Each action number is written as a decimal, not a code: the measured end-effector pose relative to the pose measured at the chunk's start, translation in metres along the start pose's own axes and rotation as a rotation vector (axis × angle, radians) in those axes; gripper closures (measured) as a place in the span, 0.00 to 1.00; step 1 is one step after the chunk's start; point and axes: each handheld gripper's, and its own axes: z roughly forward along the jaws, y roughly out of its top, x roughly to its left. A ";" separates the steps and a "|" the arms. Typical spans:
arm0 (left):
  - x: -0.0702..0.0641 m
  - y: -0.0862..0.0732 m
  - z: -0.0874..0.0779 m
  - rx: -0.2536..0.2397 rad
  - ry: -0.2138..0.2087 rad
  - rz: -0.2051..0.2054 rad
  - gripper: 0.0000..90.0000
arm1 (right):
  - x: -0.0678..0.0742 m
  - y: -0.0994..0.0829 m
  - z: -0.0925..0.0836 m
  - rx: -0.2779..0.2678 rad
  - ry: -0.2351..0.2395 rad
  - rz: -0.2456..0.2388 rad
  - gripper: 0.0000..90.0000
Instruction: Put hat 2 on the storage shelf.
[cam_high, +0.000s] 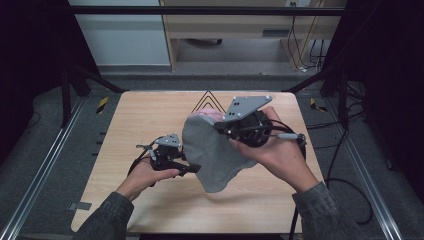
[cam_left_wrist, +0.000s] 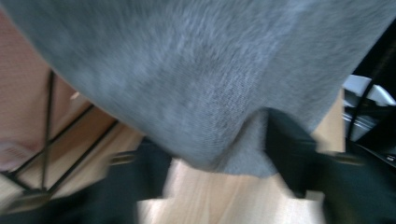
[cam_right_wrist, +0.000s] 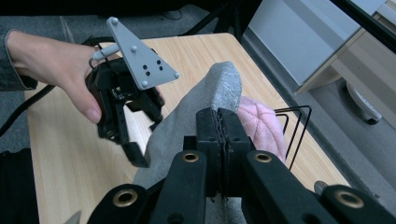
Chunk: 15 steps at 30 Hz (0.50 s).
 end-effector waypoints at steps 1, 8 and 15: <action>-0.001 0.000 0.000 0.002 0.000 0.003 0.66 | 0.000 -0.001 0.001 0.006 0.000 0.000 0.99; -0.006 0.001 -0.007 0.003 0.016 0.002 0.96 | -0.003 -0.011 0.004 0.017 -0.004 0.022 0.99; -0.019 0.015 -0.027 0.050 0.078 0.052 0.97 | -0.019 -0.033 0.007 0.024 -0.032 0.083 0.99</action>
